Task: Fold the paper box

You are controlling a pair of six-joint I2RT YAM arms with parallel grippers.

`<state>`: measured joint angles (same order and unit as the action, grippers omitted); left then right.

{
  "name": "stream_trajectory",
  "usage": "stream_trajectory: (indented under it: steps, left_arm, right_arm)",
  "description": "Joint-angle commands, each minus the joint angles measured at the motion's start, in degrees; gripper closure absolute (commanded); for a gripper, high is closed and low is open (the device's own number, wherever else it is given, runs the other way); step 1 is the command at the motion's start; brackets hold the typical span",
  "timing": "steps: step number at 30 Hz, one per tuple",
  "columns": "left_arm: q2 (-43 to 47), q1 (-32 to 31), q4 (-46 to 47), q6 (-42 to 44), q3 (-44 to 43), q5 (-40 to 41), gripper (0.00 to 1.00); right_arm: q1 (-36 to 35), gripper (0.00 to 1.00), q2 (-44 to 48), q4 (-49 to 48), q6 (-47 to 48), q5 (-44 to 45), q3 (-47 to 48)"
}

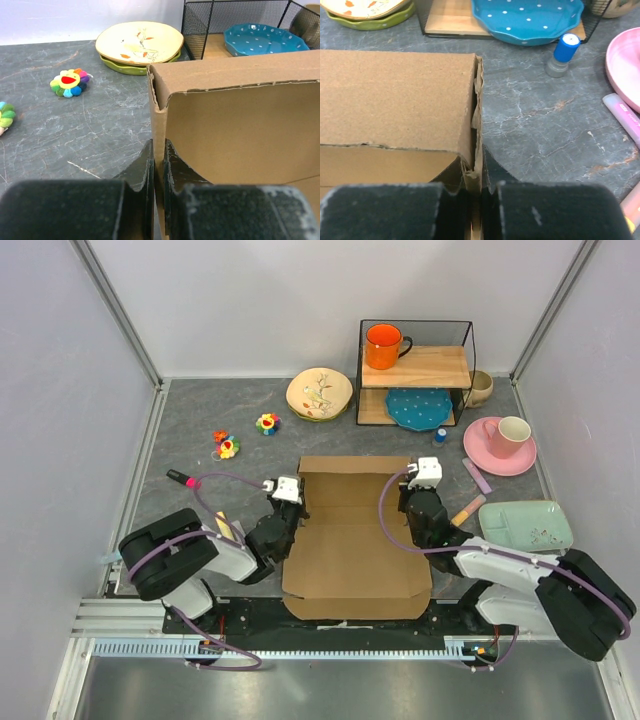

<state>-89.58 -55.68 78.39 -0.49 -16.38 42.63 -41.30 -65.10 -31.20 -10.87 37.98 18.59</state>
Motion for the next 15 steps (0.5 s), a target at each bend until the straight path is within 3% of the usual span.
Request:
stream_trajectory:
  steps: [1, 4, 7, 15]
  left_arm:
    - [-1.1, 0.0, 16.9, 7.2, -3.0, -2.6, 0.98]
    - [-2.3, 1.6, 16.9, 10.2, -4.7, -3.6, 0.98]
    - [-4.5, 3.7, 16.9, 6.7, -3.8, -3.3, 0.98]
    - [-8.3, 4.0, 16.9, -5.9, 3.1, -5.1, 0.98]
  right_arm:
    - [0.1, 1.0, -1.9, -16.8, 2.4, 4.9, 1.9]
    - [0.2, 1.0, -6.8, -24.2, 5.5, 8.8, 1.7]
    - [0.2, 1.0, -12.3, -29.1, 4.2, 10.4, 0.2]
    - [0.1, 1.0, -11.4, -27.4, -5.6, 9.2, -7.2]
